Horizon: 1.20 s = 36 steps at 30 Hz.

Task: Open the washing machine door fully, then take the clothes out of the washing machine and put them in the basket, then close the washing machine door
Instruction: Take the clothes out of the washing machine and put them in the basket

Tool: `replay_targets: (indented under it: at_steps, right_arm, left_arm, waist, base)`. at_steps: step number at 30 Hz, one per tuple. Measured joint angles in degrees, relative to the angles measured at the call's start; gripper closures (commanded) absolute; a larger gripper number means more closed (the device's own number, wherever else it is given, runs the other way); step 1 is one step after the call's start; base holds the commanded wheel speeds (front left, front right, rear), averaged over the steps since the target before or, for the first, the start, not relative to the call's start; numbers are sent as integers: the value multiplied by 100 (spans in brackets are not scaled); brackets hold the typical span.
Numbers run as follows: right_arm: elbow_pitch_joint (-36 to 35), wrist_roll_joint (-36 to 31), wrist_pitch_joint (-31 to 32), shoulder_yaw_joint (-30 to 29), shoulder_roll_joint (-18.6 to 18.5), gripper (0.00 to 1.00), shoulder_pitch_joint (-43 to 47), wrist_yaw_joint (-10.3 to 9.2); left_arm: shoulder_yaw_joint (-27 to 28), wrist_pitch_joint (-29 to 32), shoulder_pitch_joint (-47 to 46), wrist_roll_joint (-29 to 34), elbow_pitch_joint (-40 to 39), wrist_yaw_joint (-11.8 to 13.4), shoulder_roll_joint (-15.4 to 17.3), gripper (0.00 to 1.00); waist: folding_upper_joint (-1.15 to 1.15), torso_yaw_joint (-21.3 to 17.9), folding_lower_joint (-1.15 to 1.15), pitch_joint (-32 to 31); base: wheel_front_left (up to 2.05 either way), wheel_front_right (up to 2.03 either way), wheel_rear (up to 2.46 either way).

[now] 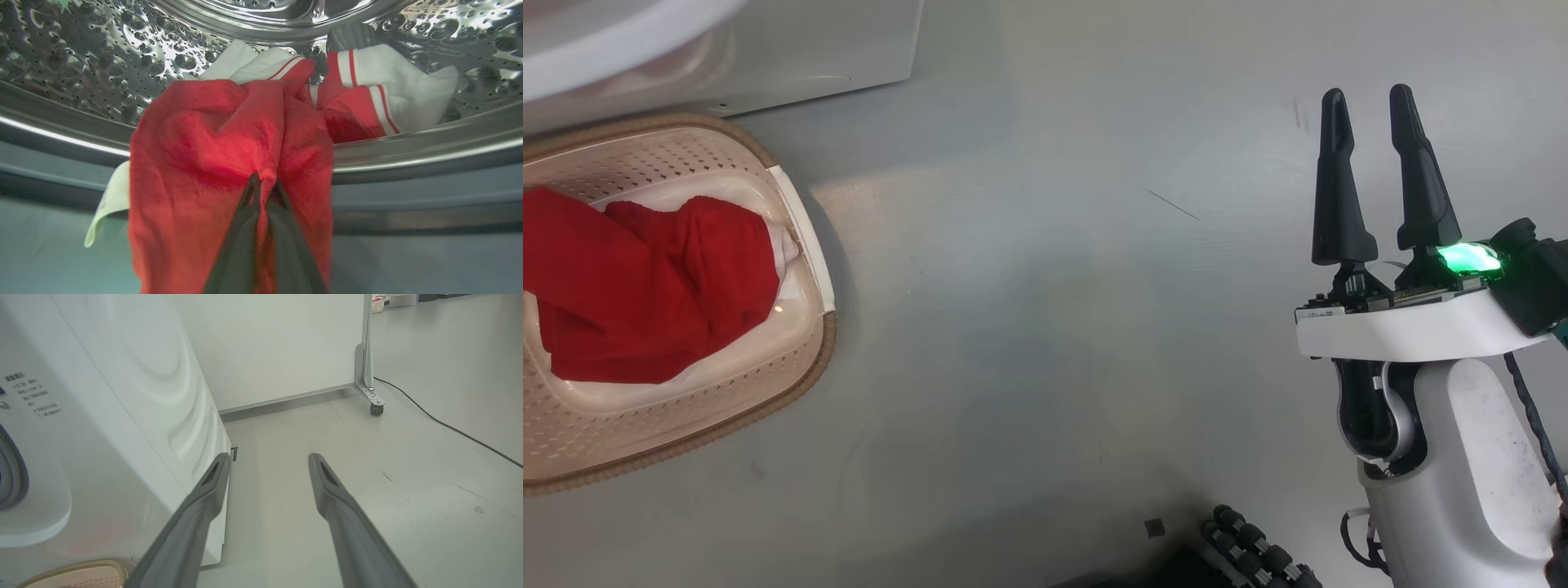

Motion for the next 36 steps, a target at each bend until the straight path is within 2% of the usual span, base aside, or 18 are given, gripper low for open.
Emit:
replay_targets:
  at_steps: [10,18,28,36]
  right_arm:
    - [88,-92,0,-107,0,0,0,1]
    - [200,-323,0,-156,-1,0,10,1]
    - [350,-444,0,-188,-4,0,147,1]
    - [436,-524,0,-299,-7,0,480,1]
  left_arm:
    - [-38,-544,47,-48,171,0,-342,100]
    - [-151,-1207,497,-185,386,-29,-725,100]
    - [-204,-1990,1145,-444,704,-479,-1015,100]
    - [-434,-2563,1594,-506,737,-848,-1385,100]
  waist:
    - [0,138,0,-251]
    - [0,363,0,-613]
    - [0,640,0,-1214]
    - [0,873,0,-1741]
  base:
    - [0,0,0]
    - [0,0,0]
    - [0,0,0]
    - [0,0,0]
